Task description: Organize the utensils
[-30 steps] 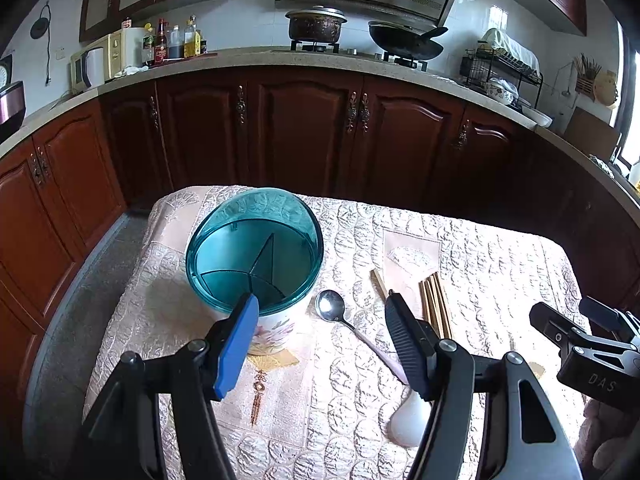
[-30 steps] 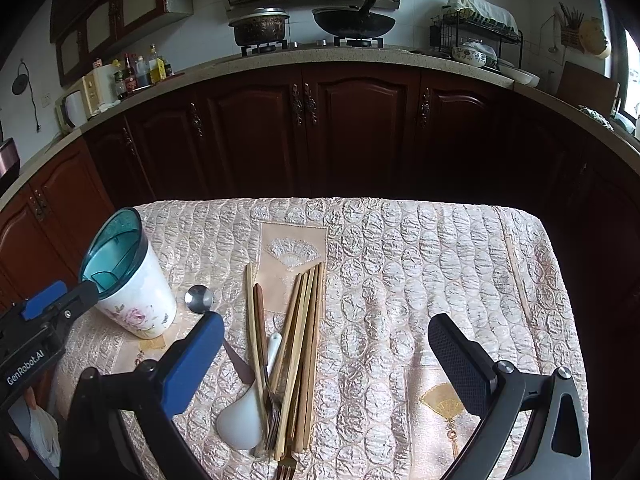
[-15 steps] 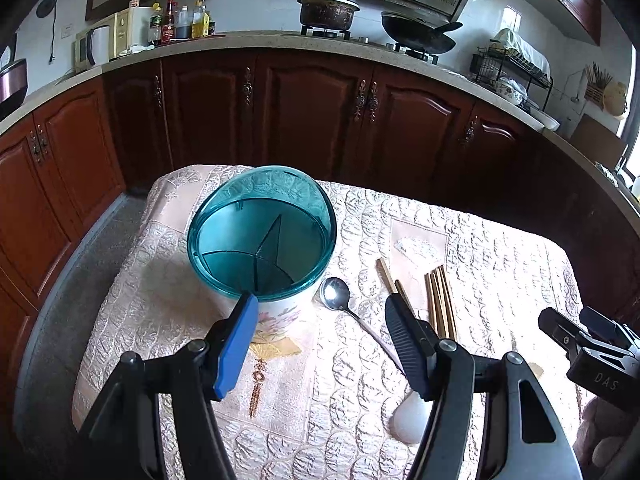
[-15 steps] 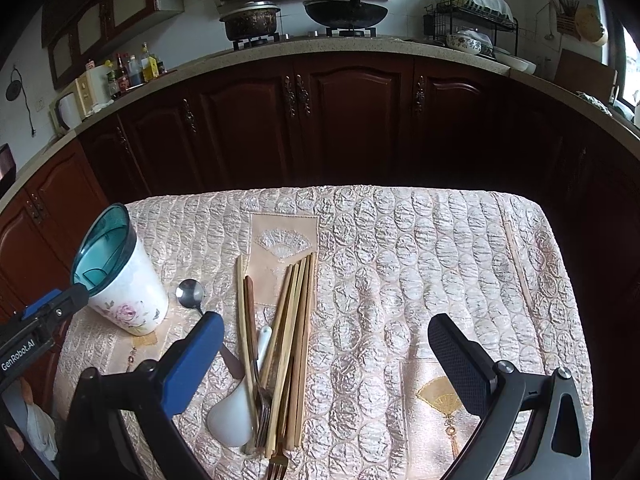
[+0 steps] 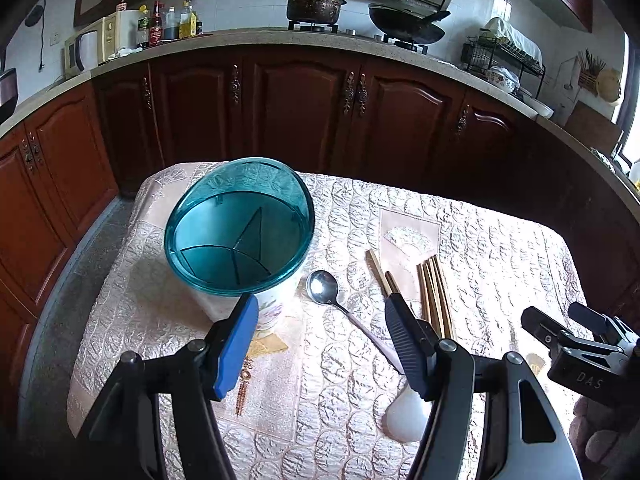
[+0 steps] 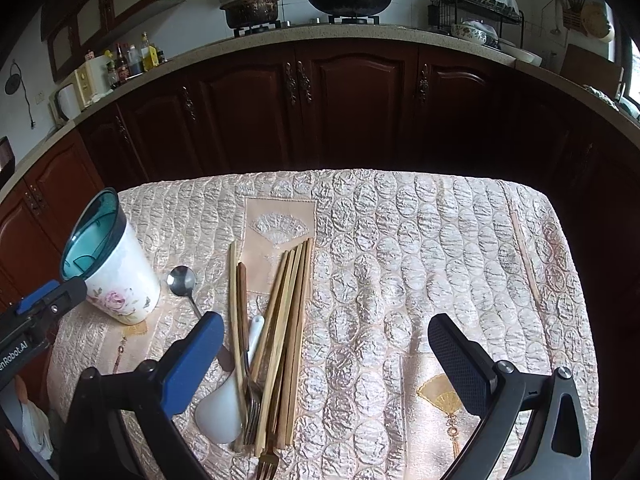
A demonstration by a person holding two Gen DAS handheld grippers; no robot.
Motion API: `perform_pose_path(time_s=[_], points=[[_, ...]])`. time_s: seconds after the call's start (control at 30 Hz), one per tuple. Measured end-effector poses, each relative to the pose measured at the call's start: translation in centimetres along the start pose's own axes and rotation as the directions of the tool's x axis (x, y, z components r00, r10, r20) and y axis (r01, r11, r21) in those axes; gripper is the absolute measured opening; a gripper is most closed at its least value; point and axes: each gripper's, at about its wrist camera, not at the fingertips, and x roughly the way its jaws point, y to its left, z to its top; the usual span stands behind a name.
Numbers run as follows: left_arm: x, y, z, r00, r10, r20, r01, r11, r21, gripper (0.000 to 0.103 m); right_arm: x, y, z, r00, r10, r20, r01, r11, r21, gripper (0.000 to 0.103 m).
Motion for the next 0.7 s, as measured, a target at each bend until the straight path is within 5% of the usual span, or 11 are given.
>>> perform_pose_path(time_s=[0.7], points=[[2.3,-4.3,0.8,1.000,-0.018,-0.025,0.020,0.994,0.112,0.066,3.7,-2.0,0.1,0.999,0.011,-0.042,-0.011,1.000,0.007,0.102]])
